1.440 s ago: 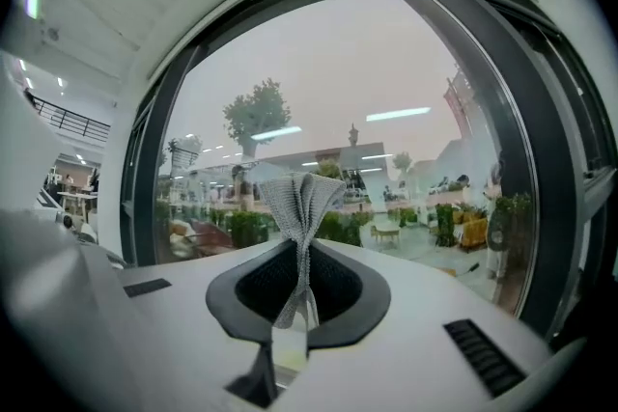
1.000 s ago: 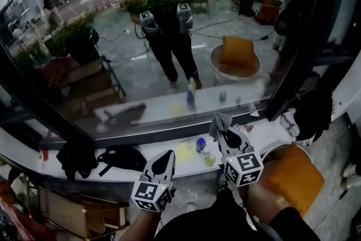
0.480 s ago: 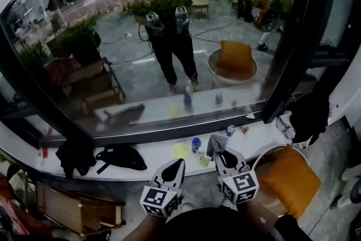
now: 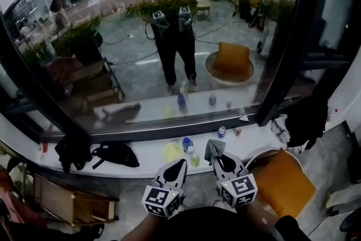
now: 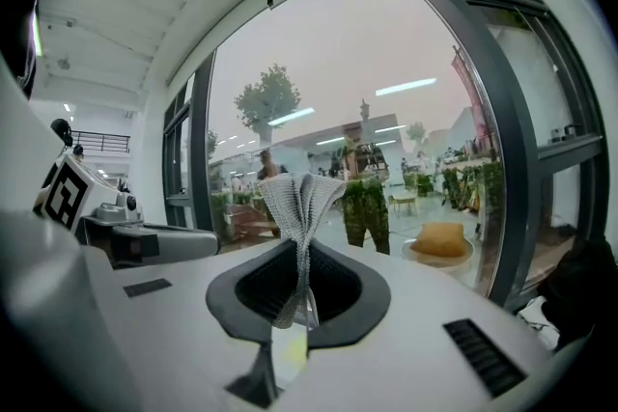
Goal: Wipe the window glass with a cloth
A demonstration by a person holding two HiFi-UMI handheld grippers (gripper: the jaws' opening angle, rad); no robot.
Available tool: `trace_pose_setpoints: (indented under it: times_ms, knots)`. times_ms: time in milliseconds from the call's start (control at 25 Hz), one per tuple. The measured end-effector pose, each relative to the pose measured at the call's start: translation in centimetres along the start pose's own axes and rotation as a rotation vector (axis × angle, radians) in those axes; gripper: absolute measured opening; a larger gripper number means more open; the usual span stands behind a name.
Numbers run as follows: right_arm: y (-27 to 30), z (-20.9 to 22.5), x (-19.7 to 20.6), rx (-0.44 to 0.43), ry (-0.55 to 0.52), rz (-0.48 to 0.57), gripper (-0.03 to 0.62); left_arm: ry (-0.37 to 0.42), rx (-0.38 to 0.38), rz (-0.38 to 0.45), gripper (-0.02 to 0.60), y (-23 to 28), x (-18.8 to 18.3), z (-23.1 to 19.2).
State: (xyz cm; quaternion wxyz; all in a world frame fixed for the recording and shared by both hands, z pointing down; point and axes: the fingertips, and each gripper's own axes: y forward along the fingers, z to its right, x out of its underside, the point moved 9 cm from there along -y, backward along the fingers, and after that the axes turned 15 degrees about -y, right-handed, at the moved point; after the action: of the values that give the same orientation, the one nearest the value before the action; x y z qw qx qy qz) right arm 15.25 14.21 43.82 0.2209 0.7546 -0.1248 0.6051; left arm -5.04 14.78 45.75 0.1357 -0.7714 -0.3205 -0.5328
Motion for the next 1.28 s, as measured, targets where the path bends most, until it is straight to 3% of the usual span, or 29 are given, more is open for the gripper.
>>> trace_pose_setpoints:
  times_ms: [400,960,1280]
  knots:
    - [-2.6,2.4,0.9,-0.082,-0.001,-0.019,0.044,-0.009,-0.040,-0.003,0.008,1.4,1.6,3.9]
    - [-4.0,3.5,1.8,-0.084,0.013,-0.025,0.044,-0.018,-0.055,-0.004,0.008,2.2,1.8,5.7]
    - [-3.6,3.0,1.5,-0.076,0.013,-0.021,0.044,0.020,-0.044,-0.018,0.008,2.0,1.9,4.9]
